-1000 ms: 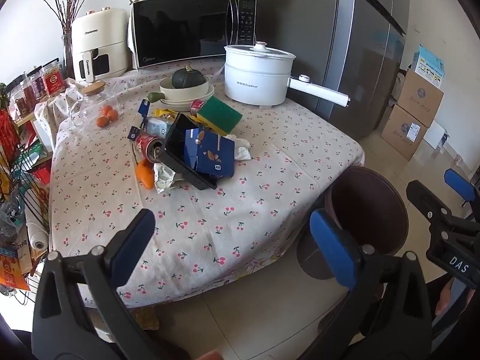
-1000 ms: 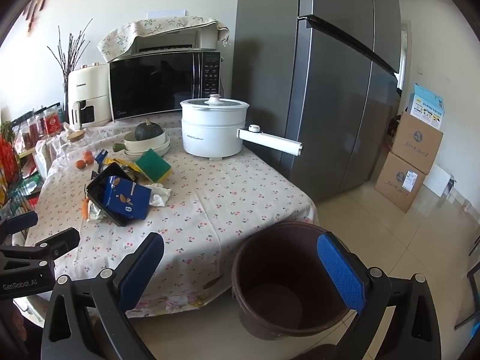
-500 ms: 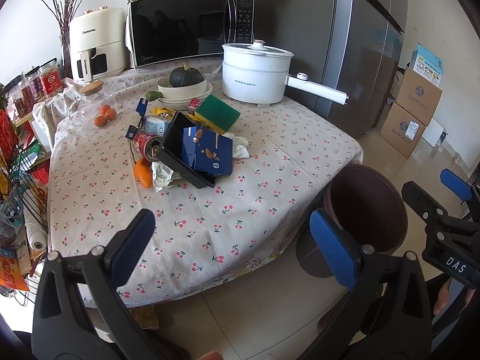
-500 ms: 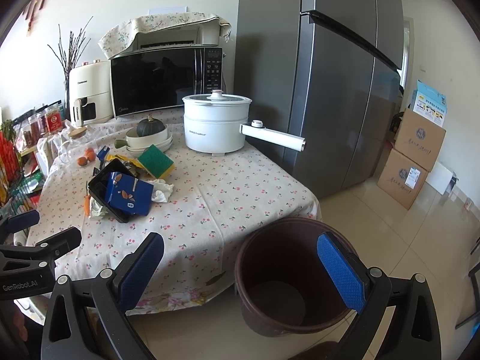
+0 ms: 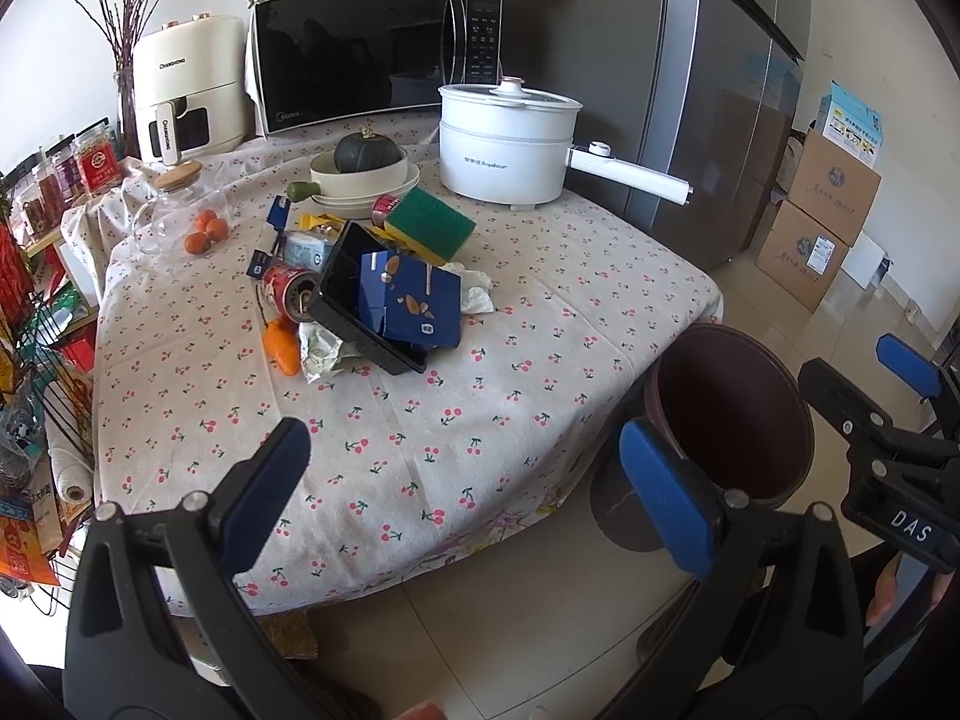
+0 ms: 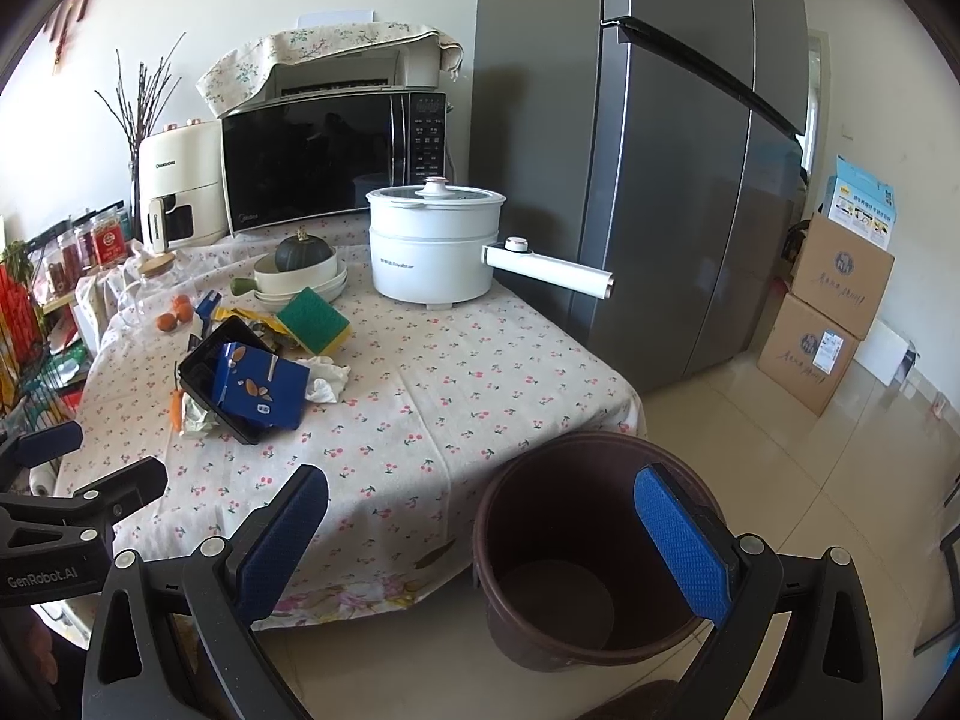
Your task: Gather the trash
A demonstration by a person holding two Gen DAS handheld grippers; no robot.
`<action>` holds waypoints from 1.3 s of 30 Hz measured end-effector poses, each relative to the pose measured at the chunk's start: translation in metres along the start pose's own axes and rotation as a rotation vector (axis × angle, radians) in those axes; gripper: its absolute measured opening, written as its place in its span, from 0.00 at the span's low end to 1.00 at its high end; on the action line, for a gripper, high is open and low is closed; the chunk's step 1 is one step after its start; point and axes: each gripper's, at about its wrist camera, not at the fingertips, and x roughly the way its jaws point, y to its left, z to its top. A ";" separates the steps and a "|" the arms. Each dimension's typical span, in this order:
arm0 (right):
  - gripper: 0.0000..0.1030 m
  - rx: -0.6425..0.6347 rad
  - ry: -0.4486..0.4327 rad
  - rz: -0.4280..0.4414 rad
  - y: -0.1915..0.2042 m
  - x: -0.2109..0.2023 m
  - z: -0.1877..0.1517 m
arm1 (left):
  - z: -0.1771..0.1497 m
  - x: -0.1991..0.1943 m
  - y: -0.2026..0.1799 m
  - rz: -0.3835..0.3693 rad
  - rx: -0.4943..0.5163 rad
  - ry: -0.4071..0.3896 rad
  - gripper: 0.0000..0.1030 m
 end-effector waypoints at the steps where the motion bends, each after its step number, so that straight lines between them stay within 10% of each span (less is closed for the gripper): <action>1: 1.00 0.001 0.000 0.000 0.000 0.000 -0.001 | 0.000 0.001 -0.002 0.001 0.002 0.003 1.00; 39: 1.00 -0.002 0.015 0.000 0.001 0.003 -0.004 | 0.000 0.000 -0.001 0.001 0.006 0.002 1.00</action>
